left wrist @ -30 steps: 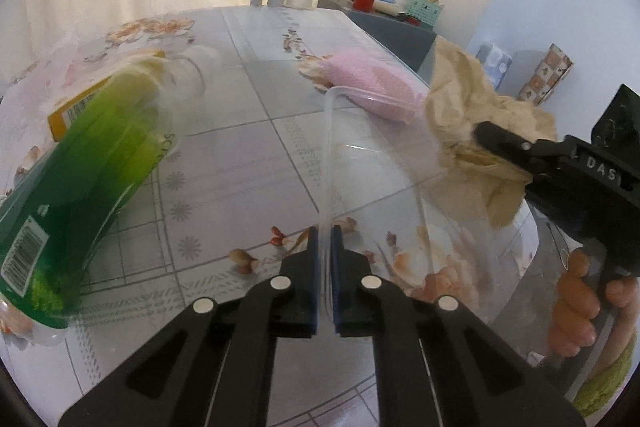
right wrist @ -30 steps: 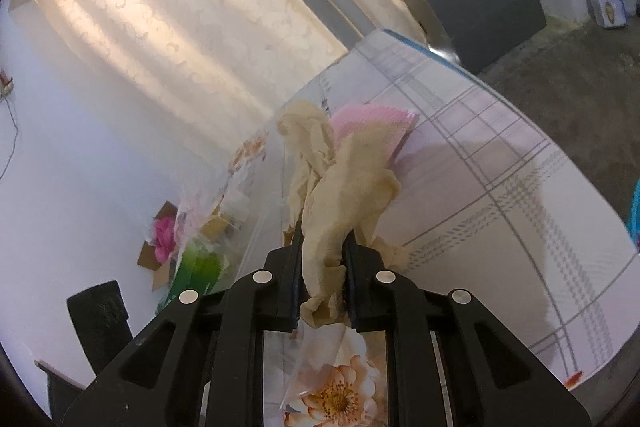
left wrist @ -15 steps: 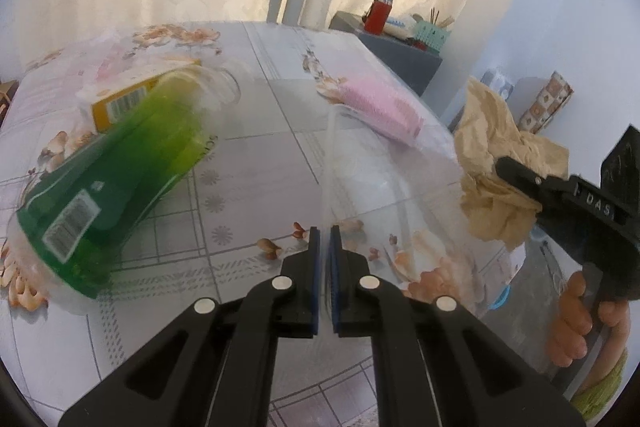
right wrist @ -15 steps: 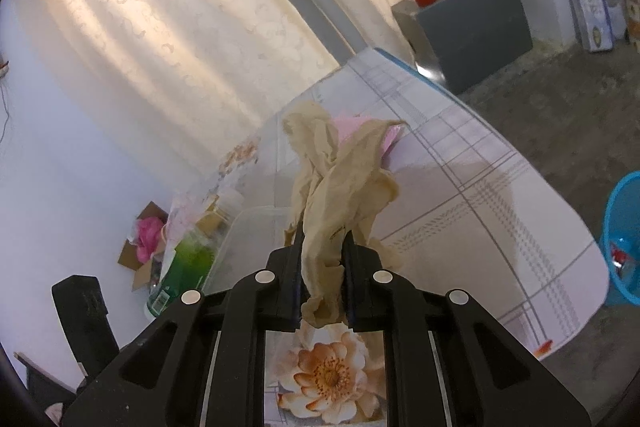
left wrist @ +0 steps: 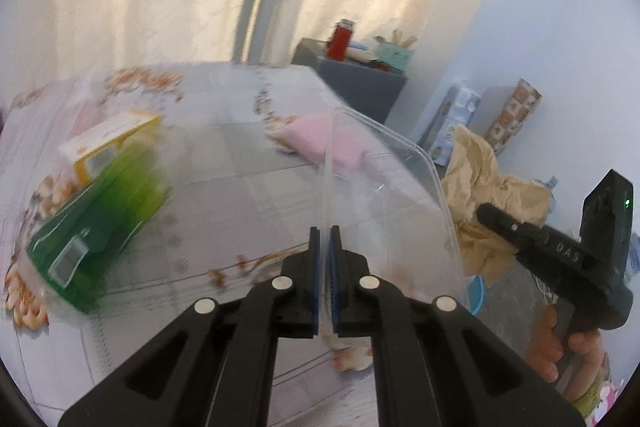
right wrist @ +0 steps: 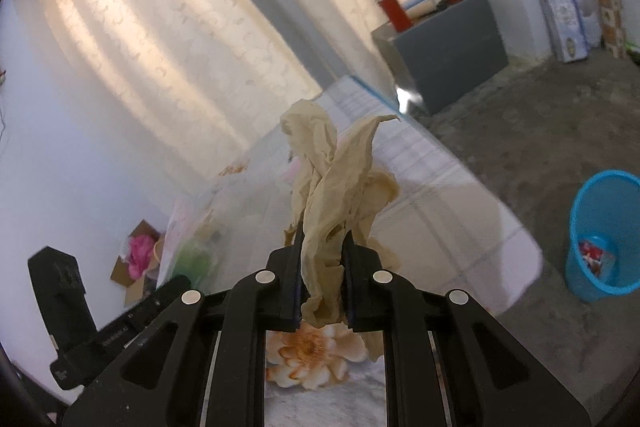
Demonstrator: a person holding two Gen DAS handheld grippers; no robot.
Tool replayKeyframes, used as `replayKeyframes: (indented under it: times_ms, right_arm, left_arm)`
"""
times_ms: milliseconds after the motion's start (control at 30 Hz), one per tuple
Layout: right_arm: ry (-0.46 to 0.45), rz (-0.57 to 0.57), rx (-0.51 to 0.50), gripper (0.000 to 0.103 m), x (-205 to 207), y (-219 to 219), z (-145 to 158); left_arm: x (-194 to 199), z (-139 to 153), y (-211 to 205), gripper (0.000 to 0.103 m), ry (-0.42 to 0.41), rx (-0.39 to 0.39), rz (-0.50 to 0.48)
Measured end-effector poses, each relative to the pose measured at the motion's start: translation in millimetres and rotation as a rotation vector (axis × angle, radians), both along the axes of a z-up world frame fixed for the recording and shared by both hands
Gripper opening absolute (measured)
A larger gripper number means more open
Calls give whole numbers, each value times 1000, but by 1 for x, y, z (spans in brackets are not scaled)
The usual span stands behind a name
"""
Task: Collect trash
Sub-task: 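Carry the tan paper and clear container over the blue wastebasket with both grippers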
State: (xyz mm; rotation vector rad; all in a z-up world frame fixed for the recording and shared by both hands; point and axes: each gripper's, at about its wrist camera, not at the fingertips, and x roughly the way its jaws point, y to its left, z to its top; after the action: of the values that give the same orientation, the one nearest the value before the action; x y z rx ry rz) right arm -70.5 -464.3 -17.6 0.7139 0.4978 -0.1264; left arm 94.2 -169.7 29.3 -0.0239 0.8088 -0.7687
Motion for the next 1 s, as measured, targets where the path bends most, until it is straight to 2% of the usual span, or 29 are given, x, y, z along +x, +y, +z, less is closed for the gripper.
replayKeyframes:
  times_ms: [267, 567, 700, 800, 900, 1000]
  right_arm:
    - [-9, -158, 37, 13, -57, -51, -13]
    - [61, -415, 118, 13, -137, -123, -63]
    - [140, -494, 159, 13, -158, -153, -95]
    - [206, -529, 194, 13, -163, -173, -122]
    - [254, -550, 234, 13, -170, -188, -148]
    - [306, -563, 288, 13, -168, -209, -182]
  left_arm:
    - [-27, 17, -82, 3, -47, 23, -176]
    - [-77, 4, -225, 3, -94, 129, -440]
    - [-101, -13, -283, 4, -109, 200, -516]
    - [-113, -35, -332, 4, -76, 274, -552]
    - [-121, -69, -383, 4, -18, 370, -559]
    - [-132, -105, -421, 4, -43, 474, -562]
